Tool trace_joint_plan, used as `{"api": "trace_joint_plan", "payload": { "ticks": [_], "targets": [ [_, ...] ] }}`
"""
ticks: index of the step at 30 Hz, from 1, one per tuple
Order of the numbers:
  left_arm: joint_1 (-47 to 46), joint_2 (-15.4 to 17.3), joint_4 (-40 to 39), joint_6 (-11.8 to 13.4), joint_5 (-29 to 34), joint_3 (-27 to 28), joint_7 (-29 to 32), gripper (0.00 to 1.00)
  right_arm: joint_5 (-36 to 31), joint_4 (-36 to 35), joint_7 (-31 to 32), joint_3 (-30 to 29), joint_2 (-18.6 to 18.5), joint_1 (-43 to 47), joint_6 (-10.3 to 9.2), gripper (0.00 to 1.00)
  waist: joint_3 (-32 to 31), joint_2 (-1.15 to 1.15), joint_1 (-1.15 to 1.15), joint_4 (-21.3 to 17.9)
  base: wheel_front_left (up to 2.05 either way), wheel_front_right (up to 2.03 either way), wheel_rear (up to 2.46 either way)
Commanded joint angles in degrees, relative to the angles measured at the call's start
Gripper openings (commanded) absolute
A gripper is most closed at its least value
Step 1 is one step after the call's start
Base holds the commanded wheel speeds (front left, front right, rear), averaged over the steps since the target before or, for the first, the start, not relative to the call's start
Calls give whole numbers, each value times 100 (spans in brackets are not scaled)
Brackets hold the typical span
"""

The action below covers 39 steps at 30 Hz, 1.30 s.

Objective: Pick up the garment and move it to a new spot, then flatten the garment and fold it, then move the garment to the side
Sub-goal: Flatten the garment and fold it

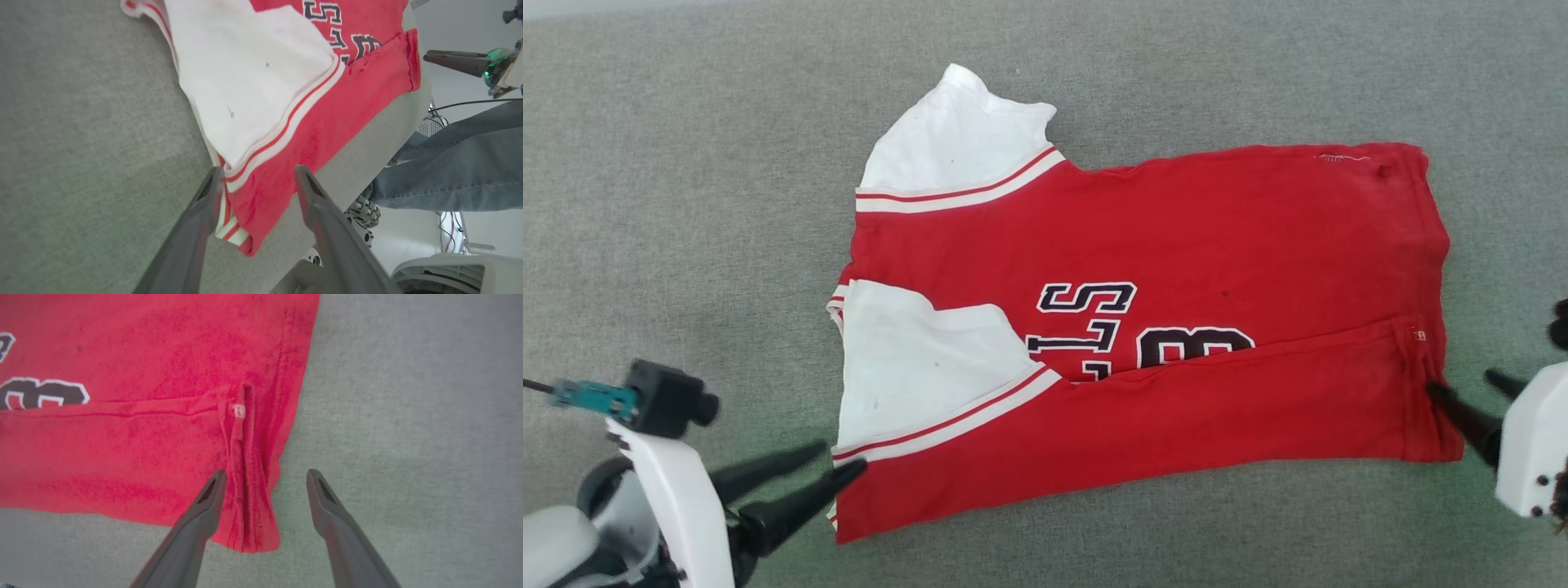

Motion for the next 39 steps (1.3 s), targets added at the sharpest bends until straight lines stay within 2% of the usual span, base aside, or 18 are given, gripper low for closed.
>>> {"api": "trace_joint_plan", "payload": {
  "ticks": [1, 5, 8, 12, 15, 19, 25, 28, 31, 32, 37, 39],
  "targets": [
    [30, 12, 40, 16, 70, 88, -158, 100, -93, -83, -192, -97, 26, 49, -14, 100, -22, 0, 0, -11, 0, 0, 0],
    [-76, 118, 296, 16, 179, 301, -668, 100, -400, -333, -993, -193, 163, -70, -10, 100, -41, 0, 0, -107, 0, 0, 0],
    [-167, 154, 736, 15, 259, 491, -1110, 100, -852, -333, -1897, -107, 343, -215, -10, 100, -19, 0, 0, -273, 0, 0, 0],
    [-425, 19, 1406, 14, 245, 802, -1492, 100, -1265, -100, -3070, 193, 844, -405, -9, 100, 23, 0, 0, -562, 0, 0, 0],
    [-768, -115, 1932, 15, 361, 973, -1495, 100, -1427, 115, -3758, 448, 1210, -534, -10, 100, 111, 0, 0, -823, 0, 0, 0],
    [-1456, -211, 2542, 15, 578, 1127, -1190, 100, -1549, 359, -4478, 710, 1581, -653, -10, 100, 302, 0, 0, -1218, 0, 0, 0],
    [-2455, -273, 2892, 15, 737, 1073, -79, 100, -1585, 590, -4933, 924, 1850, -731, -10, 100, 629, 0, 0, -1691, 0, 0, 0],
    [-2828, -245, 2841, 14, 520, 928, 901, 100, -1576, 653, -5036, 969, 1912, -760, -10, 100, 770, 0, 0, -1890, 0, 0, 0],
    [-3153, -75, 2849, 15, 344, 813, 1809, 100, -1558, 716, -5124, 1030, 1959, -781, -10, 100, 863, 0, 0, -2050, 0, 0, 0],
    [-3153, -75, 2849, 15, 344, 813, 1809, 100, -1558, 716, -5124, 1030, 1959, -781, -10, 100, 863, 0, 0, -2050, 0, 0, 0],
    [-3556, -3, 3095, 14, 3, 738, 3097, 100, -1506, 823, -5198, 1148, 2016, -835, -10, 100, 1023, 0, 0, -2254, 0, 0, 0],
    [-3661, 29, 3096, 15, 142, 692, 3236, 100, -1502, 841, -5230, 1186, 2034, -855, -10, 100, 1084, 0, 0, -2304, 0, 0, 0]
  ]
}}
